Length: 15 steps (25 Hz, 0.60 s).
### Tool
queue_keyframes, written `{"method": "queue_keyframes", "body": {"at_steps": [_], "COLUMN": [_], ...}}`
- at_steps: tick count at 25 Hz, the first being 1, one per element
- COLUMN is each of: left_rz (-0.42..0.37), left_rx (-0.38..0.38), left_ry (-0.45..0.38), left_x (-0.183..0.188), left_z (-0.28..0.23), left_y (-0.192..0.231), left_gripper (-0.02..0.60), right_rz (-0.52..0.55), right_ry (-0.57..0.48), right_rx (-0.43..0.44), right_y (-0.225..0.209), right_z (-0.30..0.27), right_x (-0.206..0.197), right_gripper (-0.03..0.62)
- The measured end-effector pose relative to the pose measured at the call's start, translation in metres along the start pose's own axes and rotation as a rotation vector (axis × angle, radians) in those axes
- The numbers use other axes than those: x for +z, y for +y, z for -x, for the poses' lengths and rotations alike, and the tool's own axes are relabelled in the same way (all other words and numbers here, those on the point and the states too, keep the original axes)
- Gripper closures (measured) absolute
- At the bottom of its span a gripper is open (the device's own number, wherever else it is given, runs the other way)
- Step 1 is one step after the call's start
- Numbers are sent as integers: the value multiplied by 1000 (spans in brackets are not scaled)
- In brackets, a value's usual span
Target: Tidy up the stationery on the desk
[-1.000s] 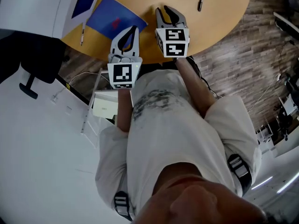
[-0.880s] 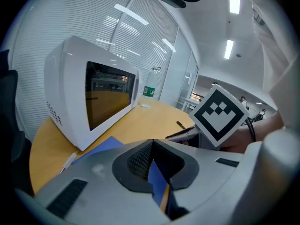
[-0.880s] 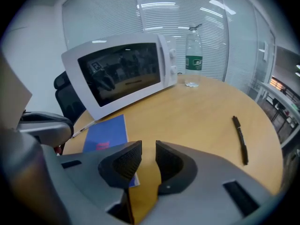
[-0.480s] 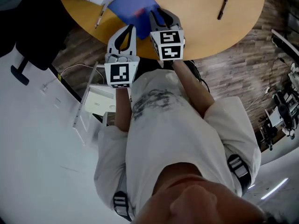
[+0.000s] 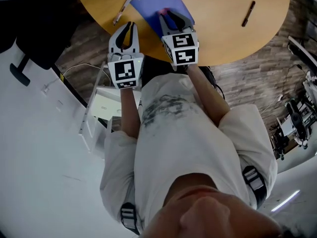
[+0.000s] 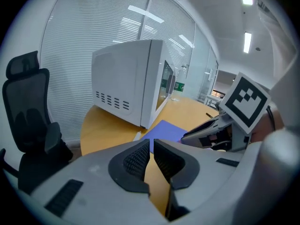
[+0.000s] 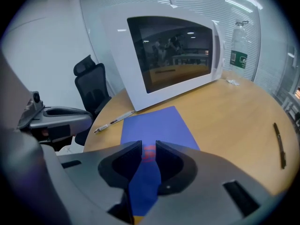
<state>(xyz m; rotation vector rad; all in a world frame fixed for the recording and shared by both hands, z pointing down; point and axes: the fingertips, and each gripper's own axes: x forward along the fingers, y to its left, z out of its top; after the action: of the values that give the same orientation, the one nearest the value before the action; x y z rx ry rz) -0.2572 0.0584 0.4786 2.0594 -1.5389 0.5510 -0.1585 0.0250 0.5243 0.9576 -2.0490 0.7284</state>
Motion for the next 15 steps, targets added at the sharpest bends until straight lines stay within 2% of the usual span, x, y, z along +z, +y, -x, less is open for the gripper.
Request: {"method": "queue_keyframes", "body": {"at_steps": [3, 5, 15], "left_rz": [-11, -22, -114], "left_rx": [21, 38, 57], "left_ry": [28, 46, 119], "left_x": [-12, -16, -34], "left_z": [-4, -9, -21], "left_y": [17, 27, 56], "left_gripper": [564, 508, 468], "right_rz": [12, 22, 49], "right_ry": [13, 18, 26], "right_rx": [31, 57, 87], "right_y": [12, 18, 37], "right_z": [-8, -11, -17], "right_x": [-3, -2, -3], "right_gripper": [449, 449, 449]}}
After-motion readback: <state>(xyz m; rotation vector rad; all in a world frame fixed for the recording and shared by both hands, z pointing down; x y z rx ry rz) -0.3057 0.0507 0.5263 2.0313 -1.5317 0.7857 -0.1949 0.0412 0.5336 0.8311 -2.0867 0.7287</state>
